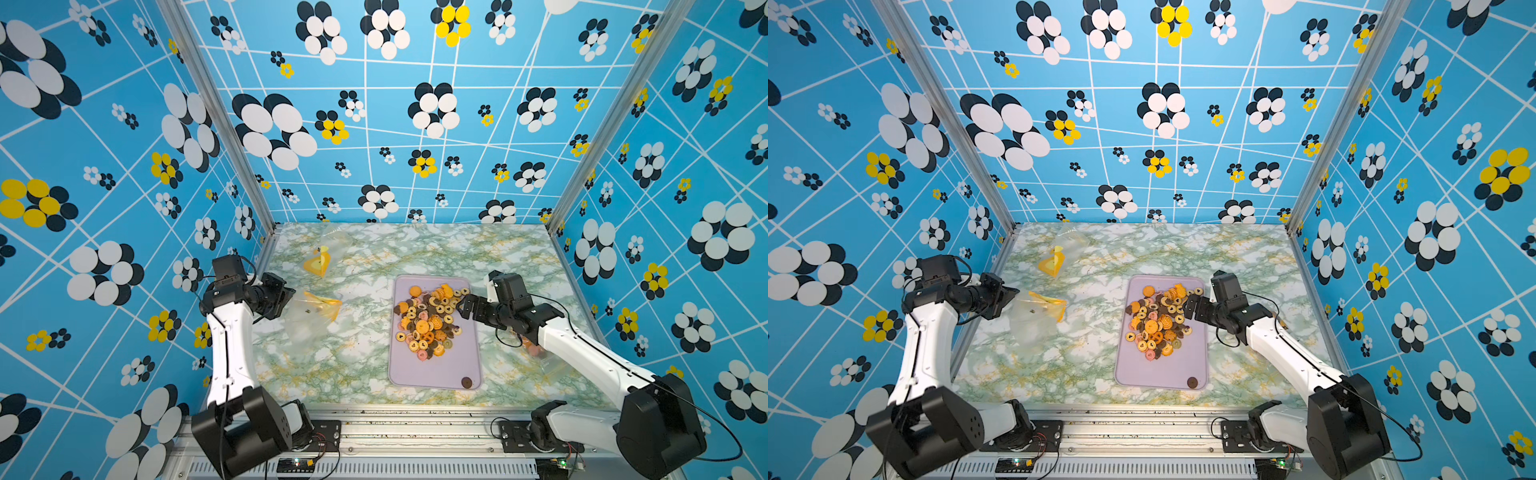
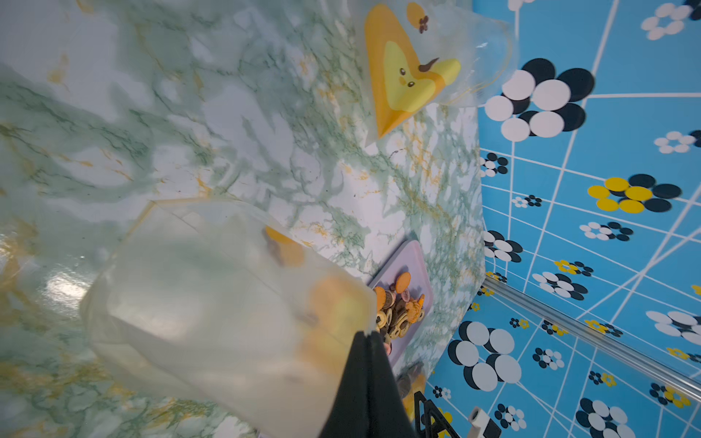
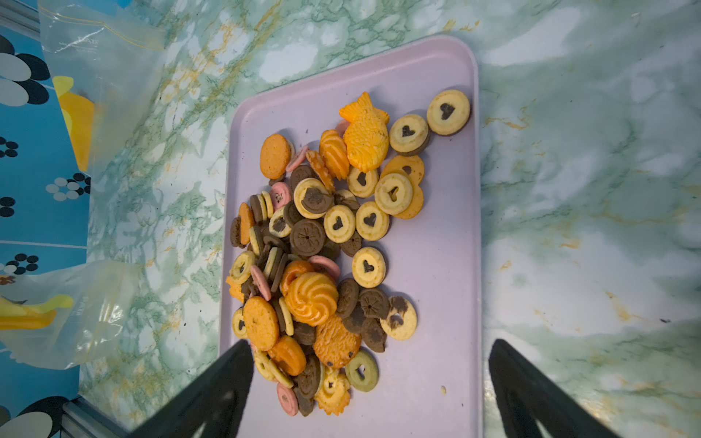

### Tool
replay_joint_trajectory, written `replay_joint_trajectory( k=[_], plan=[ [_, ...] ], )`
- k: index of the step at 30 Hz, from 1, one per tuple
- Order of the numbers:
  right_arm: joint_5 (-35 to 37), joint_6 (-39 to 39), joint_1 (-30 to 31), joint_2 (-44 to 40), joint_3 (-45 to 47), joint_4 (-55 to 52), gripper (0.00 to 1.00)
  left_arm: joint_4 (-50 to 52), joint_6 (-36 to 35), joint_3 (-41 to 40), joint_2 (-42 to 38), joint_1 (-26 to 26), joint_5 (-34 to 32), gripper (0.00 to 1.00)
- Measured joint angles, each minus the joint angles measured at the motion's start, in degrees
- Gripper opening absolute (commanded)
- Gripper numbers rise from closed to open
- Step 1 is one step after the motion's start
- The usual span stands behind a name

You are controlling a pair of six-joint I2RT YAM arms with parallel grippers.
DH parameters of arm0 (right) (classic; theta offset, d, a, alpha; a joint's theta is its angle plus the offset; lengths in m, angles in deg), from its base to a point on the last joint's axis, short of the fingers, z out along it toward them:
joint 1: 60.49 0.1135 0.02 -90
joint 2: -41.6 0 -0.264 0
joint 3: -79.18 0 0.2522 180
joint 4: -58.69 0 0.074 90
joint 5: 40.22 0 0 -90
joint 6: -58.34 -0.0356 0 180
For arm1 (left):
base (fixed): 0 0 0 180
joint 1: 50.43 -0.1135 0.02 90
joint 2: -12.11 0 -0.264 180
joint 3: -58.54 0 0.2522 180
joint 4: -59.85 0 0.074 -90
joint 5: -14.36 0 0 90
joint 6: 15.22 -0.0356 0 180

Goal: Pour cookies out of the ziploc bag
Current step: Place the ziploc bag at the center of the board.

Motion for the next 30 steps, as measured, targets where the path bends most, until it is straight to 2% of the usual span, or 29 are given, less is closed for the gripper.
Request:
replay_joint_trajectory(
  k=[1,3,7,9,12,19,22,25,30],
  plan=[
    [-0.13,0.07,-0.44,0.24,-0.15,0.04,0.99,-0.31,0.02,0.52,2.14,0.00,-0.61,0.00],
    [-0.37,0.11,-1.20,0.50,-0.20,0.39,0.99,-0.85,0.24,1.49,5.57,0.00,-1.75,0.06],
    [-0.92,0.11,-2.78,0.42,-0.20,0.37,0.99,-3.45,1.38,5.01,12.83,-0.02,-2.38,0.36],
    [-0.92,0.13,-3.54,-0.11,-0.20,0.17,0.99,-5.18,1.33,7.58,17.09,0.00,-1.86,0.65],
    [-0.79,0.31,-4.70,-2.29,-0.20,-0.98,0.99,-7.72,1.09,10.43,21.88,-0.02,-1.66,0.99],
    [2.32,0.55,-8.07,-8.79,-0.50,-8.04,0.99,-9.77,-0.31,17.00,23.19,0.37,-2.03,0.99],
    [4.37,0.48,-9.97,-9.60,-1.40,-12.24,0.99,-10.12,-2.14,18.05,21.66,2.21,-3.72,0.99],
    [6.32,0.31,-12.33,-9.68,-2.84,-17.25,0.99,-9.42,-4.87,18.01,18.38,6.97,-6.91,0.99],
    [8.52,-0.59,-18.91,-10.80,-4.50,-24.96,0.99,-10.40,-9.42,16.15,10.69,22.23,-11.30,0.99]
  ],
)
